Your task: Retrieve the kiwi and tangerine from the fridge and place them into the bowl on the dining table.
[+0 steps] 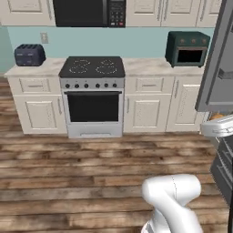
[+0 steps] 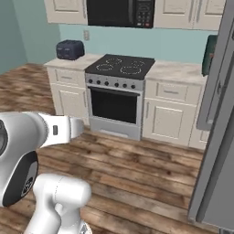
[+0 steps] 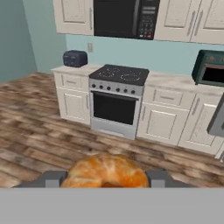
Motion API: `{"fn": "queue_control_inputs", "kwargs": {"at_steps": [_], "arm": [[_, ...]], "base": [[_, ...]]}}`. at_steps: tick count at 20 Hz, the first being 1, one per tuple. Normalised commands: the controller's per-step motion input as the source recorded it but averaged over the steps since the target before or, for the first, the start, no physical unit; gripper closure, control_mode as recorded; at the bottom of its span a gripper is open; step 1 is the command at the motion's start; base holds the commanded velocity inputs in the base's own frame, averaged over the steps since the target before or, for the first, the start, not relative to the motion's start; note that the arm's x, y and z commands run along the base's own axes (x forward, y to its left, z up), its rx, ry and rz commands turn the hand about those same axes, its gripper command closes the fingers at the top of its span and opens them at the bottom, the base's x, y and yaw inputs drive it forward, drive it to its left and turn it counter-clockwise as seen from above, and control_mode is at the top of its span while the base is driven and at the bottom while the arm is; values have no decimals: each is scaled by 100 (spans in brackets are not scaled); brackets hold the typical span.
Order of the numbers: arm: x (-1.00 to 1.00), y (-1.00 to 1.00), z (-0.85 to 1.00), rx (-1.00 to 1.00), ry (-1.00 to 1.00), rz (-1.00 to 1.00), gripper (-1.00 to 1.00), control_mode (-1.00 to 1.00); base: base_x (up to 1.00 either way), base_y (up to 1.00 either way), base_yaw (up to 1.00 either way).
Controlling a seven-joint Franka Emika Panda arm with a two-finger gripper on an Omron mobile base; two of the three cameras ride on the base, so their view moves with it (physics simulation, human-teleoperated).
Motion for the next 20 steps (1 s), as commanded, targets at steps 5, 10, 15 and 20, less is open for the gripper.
{"fn": "queue_control_inputs", "kwargs": {"at_steps": [5, 10, 15, 20], "arm": [[0, 0, 0, 0, 0, 0, 100, 100], [0, 0, 0, 0, 0, 0, 100, 100], [0, 0, 0, 0, 0, 0, 100, 100], [0, 0, 0, 0, 0, 0, 100, 100]], "base": [[-96, 0, 33], [-100, 0, 30], [-100, 0, 27], [-100, 4, 25]]}}
